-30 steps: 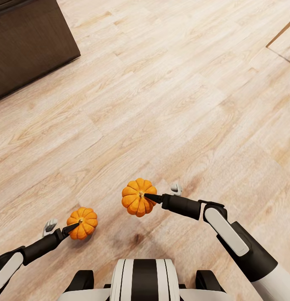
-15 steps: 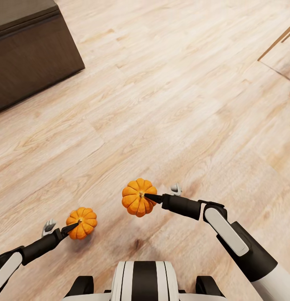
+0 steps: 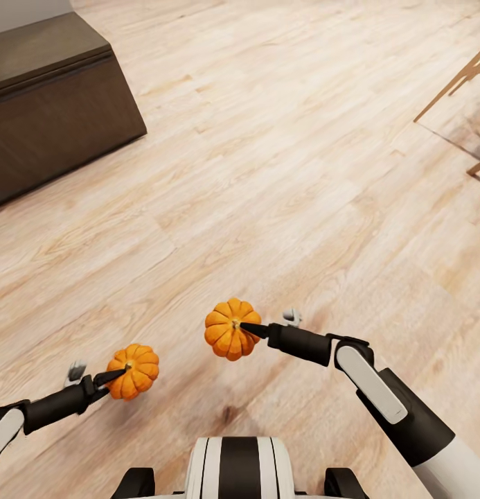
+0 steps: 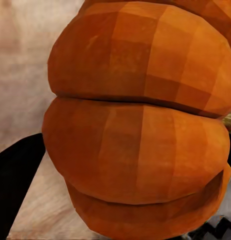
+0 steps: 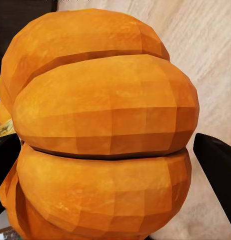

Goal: Place each of the two pumpkins and all three candles from the living room inside a cabinet in the living room (use any cabinet), then make sure every cabinet is closed, and position the cauldron so it is next to a table in the living room.

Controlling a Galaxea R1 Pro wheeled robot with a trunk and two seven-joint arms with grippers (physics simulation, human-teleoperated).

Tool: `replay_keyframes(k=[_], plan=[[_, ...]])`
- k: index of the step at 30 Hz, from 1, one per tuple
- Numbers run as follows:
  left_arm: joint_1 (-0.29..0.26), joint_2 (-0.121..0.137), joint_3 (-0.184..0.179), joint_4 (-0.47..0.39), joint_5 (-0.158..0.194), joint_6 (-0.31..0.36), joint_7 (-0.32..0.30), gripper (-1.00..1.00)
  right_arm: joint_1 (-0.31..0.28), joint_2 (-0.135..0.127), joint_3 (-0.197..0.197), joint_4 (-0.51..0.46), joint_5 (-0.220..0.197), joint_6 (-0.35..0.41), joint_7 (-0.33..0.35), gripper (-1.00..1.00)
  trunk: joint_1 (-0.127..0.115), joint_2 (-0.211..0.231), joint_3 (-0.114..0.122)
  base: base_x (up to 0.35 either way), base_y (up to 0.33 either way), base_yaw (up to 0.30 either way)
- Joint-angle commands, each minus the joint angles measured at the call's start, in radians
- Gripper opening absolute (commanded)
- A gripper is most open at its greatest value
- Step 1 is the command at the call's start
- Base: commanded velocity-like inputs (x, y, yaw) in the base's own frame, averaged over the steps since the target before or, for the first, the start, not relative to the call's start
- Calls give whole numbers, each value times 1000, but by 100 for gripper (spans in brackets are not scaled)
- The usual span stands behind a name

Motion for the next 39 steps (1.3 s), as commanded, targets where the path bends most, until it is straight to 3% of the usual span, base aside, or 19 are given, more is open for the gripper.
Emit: replay_keyframes(k=[1, 2, 5, 10, 12, 16, 19, 39], plan=[[0, 2, -1, -22, 2, 35, -1, -100, -1, 0, 1, 1, 1, 2, 2, -100, -1, 0, 3, 0, 0, 0], [1, 2, -1, -51, 0, 82, -4, -100, -1, 1, 1, 1, 2, 2, 1, -100, -1, 0, 7, 0, 0, 0], [2, 2, 0, -90, 2, 139, -8, -100, -1, 1, -1, 8, 4, 2, -1, -100, -2, 1, 19, 0, 0, 0], [2, 25, 1, -93, 7, 159, -10, -100, 0, 1, -1, 15, 5, 2, -10, -100, -5, 2, 38, 0, 0, 0], [2, 30, 2, -93, 8, 162, -11, -100, -1, 1, -1, 14, 5, 2, -28, -100, -5, 3, 46, 0, 0, 0], [2, 34, 28, -93, 8, 165, -11, -100, -1, 2, -1, 0, -1, 2, -139, -100, -7, 4, 61, 0, 0, 0], [2, 34, 32, -93, 8, 165, -11, -100, -1, 2, -1, -5, -4, 3, -171, -100, -9, 4, 73, 0, 0, 24], [2, 33, 34, -92, 8, 165, -11, -100, -1, 0, -1, -5, -6, 2, -170, -100, -18, 9, 150, 0, 0, 268]])
